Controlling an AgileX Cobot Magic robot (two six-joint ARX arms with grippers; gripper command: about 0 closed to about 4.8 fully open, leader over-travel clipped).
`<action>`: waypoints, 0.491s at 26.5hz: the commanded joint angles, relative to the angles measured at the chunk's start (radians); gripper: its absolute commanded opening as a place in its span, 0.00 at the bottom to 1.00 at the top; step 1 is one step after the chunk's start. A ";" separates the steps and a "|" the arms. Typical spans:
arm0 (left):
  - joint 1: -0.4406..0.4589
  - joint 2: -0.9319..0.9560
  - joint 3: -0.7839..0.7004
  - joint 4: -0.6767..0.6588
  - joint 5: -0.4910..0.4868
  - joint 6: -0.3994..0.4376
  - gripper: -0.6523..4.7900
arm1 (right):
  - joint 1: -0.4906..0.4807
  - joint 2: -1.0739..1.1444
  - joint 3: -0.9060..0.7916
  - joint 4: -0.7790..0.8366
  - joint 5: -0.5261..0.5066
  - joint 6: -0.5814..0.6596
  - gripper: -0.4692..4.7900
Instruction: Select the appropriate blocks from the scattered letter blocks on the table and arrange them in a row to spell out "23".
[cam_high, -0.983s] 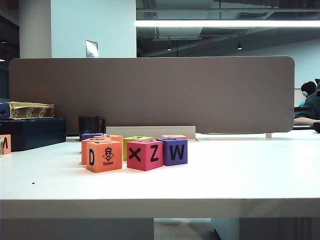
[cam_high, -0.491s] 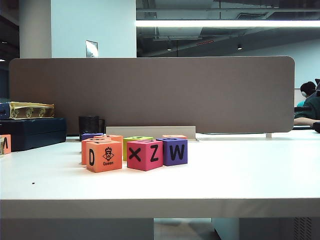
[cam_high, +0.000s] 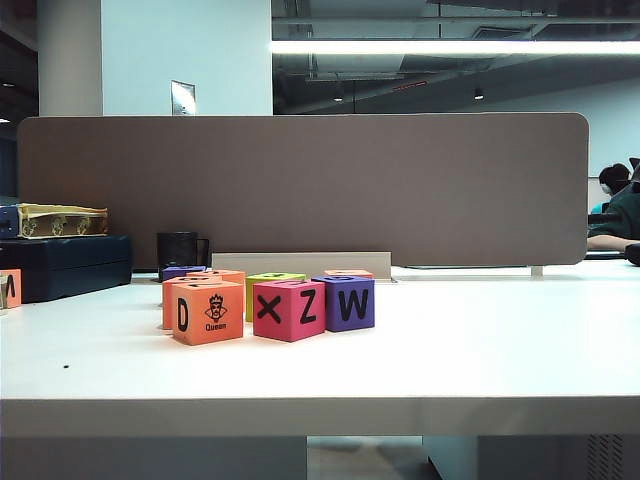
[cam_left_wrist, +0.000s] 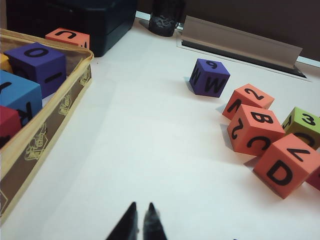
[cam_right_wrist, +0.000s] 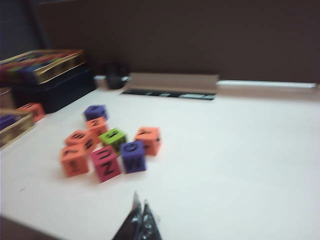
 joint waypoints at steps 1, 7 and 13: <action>-0.001 0.000 0.002 -0.007 0.006 -0.001 0.16 | 0.001 -0.008 0.008 -0.031 -0.085 0.002 0.09; -0.001 0.000 0.002 -0.007 0.007 -0.001 0.16 | 0.001 0.006 0.079 -0.095 -0.112 0.002 0.09; -0.001 0.000 0.002 -0.007 0.006 -0.001 0.16 | 0.000 0.046 0.158 -0.167 -0.112 0.001 0.09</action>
